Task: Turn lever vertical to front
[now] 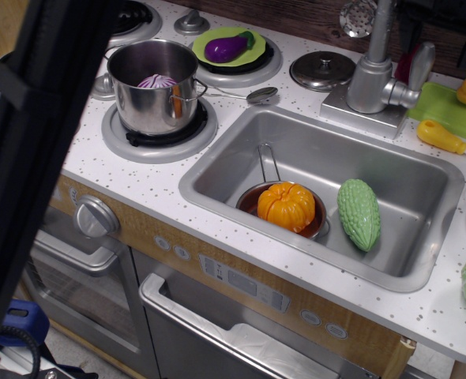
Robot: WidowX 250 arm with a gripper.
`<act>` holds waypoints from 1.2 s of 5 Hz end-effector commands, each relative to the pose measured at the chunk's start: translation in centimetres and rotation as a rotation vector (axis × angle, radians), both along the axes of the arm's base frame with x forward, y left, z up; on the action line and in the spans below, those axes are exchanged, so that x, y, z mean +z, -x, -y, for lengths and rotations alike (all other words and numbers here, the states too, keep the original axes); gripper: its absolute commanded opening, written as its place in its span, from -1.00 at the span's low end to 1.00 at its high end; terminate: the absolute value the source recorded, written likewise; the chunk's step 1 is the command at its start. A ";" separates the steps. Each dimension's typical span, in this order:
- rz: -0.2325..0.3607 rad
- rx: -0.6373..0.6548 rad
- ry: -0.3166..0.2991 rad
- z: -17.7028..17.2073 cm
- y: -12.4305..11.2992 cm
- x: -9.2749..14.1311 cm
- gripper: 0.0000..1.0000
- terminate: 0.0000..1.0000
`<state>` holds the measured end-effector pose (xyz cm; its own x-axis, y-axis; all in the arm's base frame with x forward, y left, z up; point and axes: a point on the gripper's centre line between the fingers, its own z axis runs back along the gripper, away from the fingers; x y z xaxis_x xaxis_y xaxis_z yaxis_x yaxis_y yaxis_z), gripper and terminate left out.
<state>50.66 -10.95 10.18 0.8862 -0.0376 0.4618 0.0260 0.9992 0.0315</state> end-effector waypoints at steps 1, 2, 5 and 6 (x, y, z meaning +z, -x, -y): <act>0.071 -0.001 0.023 -0.9 -2.1 2.3 1.00 -1.00; 0.067 0.015 0.034 -0.7 -2.0 1.8 -1.00 -1.00; 0.045 0.093 0.020 0.1 1.4 2.0 1.00 -1.00; 0.033 0.115 0.024 0.2 2.4 1.7 1.00 -1.00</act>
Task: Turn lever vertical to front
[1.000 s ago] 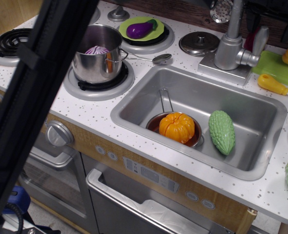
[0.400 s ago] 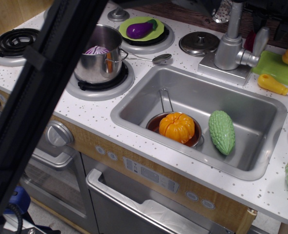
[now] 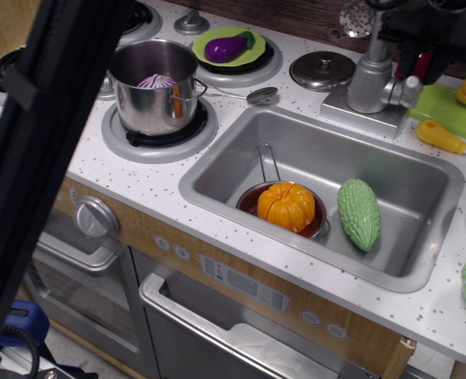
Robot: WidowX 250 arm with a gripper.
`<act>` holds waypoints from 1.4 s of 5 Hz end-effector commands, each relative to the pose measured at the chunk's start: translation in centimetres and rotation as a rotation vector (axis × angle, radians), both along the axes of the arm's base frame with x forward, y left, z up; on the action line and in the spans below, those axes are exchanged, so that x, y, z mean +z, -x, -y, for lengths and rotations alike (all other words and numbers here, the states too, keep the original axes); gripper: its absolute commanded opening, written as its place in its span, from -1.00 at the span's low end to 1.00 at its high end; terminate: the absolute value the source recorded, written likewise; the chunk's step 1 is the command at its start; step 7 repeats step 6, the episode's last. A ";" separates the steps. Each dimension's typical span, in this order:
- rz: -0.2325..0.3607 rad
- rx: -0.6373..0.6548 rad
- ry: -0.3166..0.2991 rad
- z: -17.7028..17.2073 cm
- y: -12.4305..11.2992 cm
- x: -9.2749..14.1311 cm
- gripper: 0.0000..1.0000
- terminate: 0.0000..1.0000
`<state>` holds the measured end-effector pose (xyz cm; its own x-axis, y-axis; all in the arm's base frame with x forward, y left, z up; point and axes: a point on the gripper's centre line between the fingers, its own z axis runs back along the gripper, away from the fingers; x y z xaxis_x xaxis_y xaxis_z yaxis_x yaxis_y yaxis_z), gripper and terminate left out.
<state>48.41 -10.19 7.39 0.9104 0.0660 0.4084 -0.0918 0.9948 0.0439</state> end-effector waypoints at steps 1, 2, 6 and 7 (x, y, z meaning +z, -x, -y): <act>0.084 0.013 0.065 0.8 0.7 3.4 1.00 -1.00; 0.078 0.020 0.096 0.7 0.7 2.3 1.00 -1.00; -0.125 0.006 0.075 0.2 -0.4 4.6 1.00 1.00; -0.125 0.006 0.075 0.2 -0.4 4.6 1.00 1.00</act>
